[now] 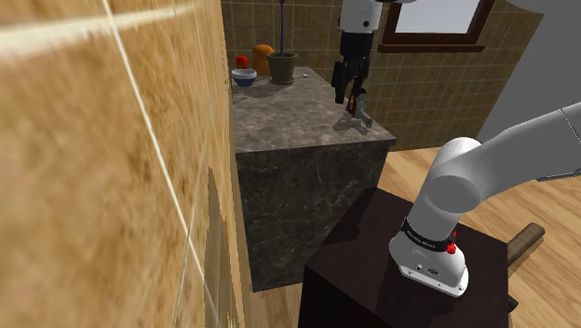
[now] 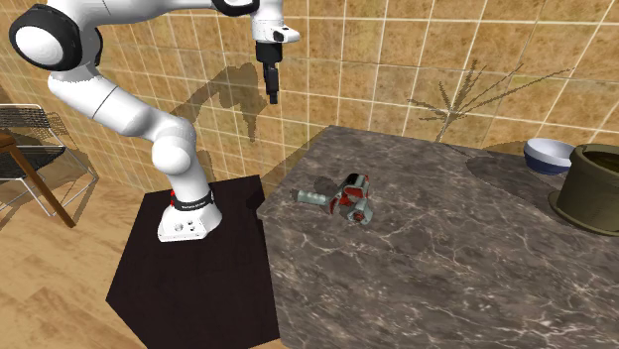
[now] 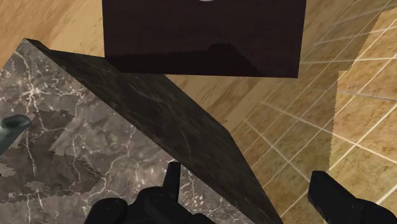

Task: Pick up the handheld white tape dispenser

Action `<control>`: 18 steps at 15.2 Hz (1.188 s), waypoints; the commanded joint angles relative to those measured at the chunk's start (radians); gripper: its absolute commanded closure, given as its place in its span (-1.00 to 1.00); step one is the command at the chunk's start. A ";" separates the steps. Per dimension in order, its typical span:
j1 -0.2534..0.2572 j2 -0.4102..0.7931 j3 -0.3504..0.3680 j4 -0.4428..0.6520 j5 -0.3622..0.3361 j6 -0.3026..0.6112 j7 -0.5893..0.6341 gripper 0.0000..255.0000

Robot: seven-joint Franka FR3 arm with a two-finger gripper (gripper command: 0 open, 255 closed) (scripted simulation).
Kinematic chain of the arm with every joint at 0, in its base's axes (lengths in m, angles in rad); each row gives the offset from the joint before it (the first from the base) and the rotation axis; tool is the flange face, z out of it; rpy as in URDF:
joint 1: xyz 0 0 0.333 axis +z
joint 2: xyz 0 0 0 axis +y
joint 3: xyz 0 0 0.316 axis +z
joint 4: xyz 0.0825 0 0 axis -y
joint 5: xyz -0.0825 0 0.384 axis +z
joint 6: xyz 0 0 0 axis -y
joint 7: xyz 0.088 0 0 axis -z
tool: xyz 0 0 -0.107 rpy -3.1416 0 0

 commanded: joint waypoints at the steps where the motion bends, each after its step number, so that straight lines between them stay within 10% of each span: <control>1: 0.000 0.000 0.000 0.000 0.000 0.000 0.000 -1.00; 18: -0.116 0.342 -0.315 0.192 -0.111 0.198 -0.283 -1.00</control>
